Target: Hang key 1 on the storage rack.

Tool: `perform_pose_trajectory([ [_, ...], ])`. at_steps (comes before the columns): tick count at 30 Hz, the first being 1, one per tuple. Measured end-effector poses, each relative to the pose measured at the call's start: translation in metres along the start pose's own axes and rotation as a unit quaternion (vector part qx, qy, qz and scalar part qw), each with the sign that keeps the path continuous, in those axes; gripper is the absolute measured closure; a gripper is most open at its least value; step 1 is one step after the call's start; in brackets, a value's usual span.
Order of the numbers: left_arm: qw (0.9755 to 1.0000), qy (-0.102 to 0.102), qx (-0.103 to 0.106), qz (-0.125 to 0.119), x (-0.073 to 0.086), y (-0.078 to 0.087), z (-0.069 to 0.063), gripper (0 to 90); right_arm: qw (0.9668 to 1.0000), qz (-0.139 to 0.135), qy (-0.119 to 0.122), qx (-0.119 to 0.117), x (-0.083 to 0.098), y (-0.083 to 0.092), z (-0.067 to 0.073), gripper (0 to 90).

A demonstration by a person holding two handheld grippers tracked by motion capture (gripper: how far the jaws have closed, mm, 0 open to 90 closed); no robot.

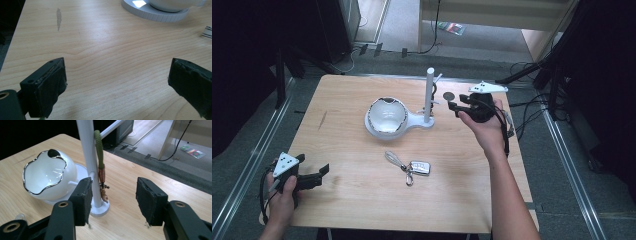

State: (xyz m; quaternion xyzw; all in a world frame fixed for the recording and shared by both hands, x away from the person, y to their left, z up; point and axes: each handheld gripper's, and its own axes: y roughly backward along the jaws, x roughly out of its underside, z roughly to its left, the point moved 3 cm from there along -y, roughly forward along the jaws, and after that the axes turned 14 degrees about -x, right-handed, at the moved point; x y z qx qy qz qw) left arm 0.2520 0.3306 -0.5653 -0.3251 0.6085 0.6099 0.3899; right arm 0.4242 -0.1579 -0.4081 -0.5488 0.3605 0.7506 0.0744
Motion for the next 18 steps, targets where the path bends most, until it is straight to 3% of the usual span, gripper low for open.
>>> perform_pose_trajectory([
  [9, 1.0000, -0.001, -0.001, -0.001, 0.000, 0.000, 0.000, 2.6, 0.9992, -0.038, -0.009, 0.013, 0.021, 0.003, 0.026, 47.1],
  [12, 1.0000, -0.001, 0.000, 0.000, 0.000, 0.000, 0.000, 2.6, 0.9989, -0.039, 0.002, 0.025, 0.028, 0.004, 0.034, 47.0],
  [18, 1.0000, -0.002, 0.000, 0.000, 0.000, 0.000, 0.000, 2.6, 0.9989, -0.037, 0.008, 0.025, 0.041, 0.005, 0.051, 45.5],
])
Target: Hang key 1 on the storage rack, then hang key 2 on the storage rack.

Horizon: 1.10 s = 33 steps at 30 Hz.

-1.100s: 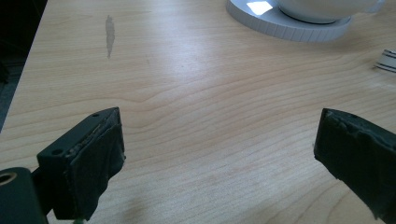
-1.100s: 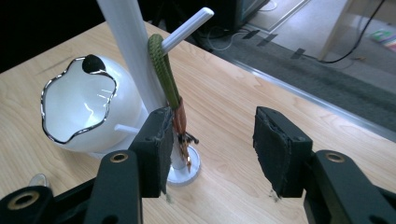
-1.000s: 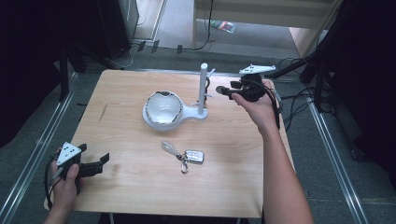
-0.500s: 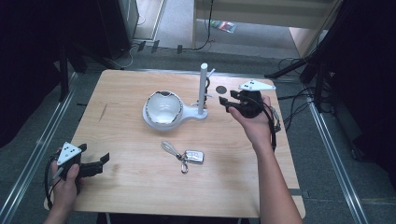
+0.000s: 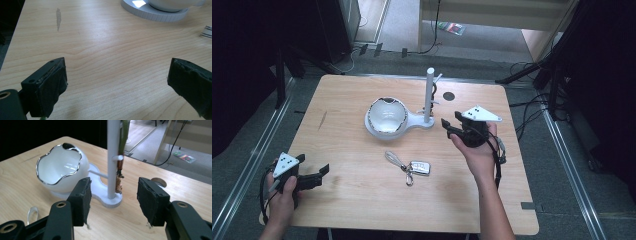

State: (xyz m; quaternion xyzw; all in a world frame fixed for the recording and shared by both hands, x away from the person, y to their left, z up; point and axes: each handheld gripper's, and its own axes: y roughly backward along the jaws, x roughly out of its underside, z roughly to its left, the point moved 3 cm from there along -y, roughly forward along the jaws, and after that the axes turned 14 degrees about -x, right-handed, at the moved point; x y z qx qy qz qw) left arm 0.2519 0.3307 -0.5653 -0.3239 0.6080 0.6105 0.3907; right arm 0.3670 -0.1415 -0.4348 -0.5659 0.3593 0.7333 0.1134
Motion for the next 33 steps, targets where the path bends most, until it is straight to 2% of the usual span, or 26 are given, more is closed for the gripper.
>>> perform_pose_trajectory([
  [2, 1.0000, 0.001, 0.000, 0.000, 0.000, 0.000, 0.000, 2.6, 1.0000, 0.004, 0.008, 0.002, 0.004, 0.000, 0.005, 45.5],
  [12, 1.0000, 0.003, 0.000, -0.001, 0.000, 0.000, -0.001, 2.8, 0.9998, 0.005, 0.017, -0.007, 0.015, 0.000, 0.025, 45.2],
  [20, 1.0000, 0.002, 0.000, 0.001, 0.000, 0.000, -0.001, 2.8, 0.9995, 0.010, 0.018, -0.024, 0.023, -0.002, 0.037, 44.6],
  [23, 1.0000, 0.001, -0.001, 0.001, 0.000, 0.000, -0.001, 2.8, 0.9988, 0.026, 0.029, -0.031, 0.025, -0.005, 0.043, 44.6],
  [27, 1.0000, 0.003, 0.000, -0.001, 0.000, 0.000, -0.001, 2.8, 0.9968, 0.048, 0.034, -0.055, 0.027, -0.013, 0.050, 44.6],
  [30, 1.0000, 0.003, -0.001, 0.002, 0.000, -0.001, -0.001, 3.1, 0.9941, 0.068, 0.039, -0.075, 0.029, -0.022, 0.056, 44.3],
  [33, 1.0000, -0.004, 0.001, 0.003, 0.000, -0.001, -0.002, 3.0, 0.9914, 0.089, 0.050, -0.082, 0.032, -0.030, 0.062, 44.3],
])
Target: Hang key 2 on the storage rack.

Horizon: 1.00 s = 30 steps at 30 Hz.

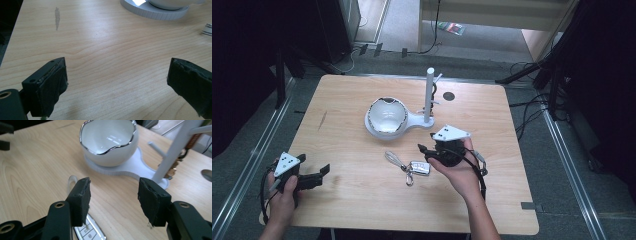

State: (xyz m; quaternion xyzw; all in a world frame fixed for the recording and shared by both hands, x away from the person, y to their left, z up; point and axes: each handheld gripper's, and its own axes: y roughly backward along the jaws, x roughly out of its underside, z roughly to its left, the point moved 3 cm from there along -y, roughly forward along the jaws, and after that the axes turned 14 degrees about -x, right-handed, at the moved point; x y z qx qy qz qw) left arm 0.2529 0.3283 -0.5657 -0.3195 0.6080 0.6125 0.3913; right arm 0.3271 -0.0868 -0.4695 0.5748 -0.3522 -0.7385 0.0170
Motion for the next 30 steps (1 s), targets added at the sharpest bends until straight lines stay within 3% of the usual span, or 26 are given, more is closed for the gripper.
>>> perform_pose_trajectory([
  [4, 1.0000, 0.000, 0.002, 0.002, 0.000, 0.000, 0.000, 3.2, 0.9995, 0.022, -0.003, -0.023, 0.002, -0.012, 0.006, 44.9],
  [9, 1.0000, -0.001, 0.002, 0.000, 0.000, 0.000, 0.000, 3.7, 0.9963, 0.073, 0.012, -0.045, 0.006, -0.032, 0.015, 46.2],
  [16, 1.0000, -0.001, 0.003, 0.002, 0.000, 0.000, 0.000, 3.7, 0.9936, 0.099, 0.013, -0.053, 0.008, -0.050, 0.022, 49.5],
  [30, 1.0000, -0.001, 0.004, 0.002, 0.000, 0.000, 0.000, 3.7, 0.9845, 0.165, 0.007, -0.060, 0.017, -0.078, 0.026, 55.9],
])
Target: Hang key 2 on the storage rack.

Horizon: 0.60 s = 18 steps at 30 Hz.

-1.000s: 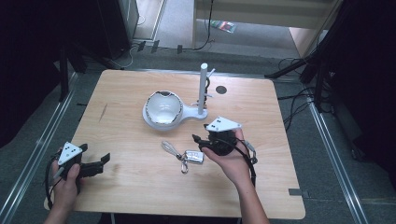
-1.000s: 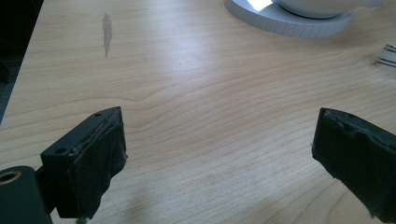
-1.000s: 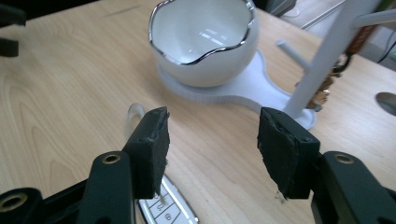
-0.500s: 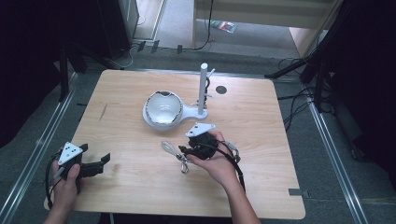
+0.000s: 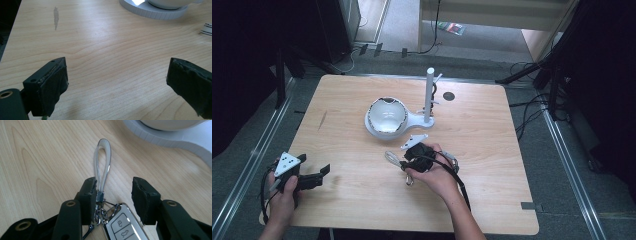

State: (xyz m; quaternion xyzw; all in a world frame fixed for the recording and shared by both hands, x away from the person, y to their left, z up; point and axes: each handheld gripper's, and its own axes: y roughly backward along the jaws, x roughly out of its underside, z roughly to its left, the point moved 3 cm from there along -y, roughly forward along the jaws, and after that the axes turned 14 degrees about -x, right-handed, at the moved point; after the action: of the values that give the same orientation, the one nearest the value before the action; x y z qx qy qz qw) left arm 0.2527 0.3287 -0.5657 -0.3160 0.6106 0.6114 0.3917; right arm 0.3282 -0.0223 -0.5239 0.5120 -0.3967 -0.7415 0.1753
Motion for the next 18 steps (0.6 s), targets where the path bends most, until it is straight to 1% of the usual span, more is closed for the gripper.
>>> perform_pose_trajectory([
  [3, 1.0000, 0.000, 0.000, -0.001, 0.000, 0.000, 0.000, 3.7, 0.9999, 0.013, 0.003, -0.003, 0.000, -0.006, 0.000, 58.0],
  [8, 1.0000, 0.000, 0.000, 0.000, 0.000, 0.000, 0.000, 3.7, 0.9991, 0.040, -0.002, -0.015, -0.001, -0.015, 0.003, 63.2],
  [18, 1.0000, 0.000, 0.000, 0.000, 0.000, 0.000, 0.000, 3.7, 0.9963, 0.083, -0.013, -0.018, -0.002, -0.024, 0.006, 70.8],
])
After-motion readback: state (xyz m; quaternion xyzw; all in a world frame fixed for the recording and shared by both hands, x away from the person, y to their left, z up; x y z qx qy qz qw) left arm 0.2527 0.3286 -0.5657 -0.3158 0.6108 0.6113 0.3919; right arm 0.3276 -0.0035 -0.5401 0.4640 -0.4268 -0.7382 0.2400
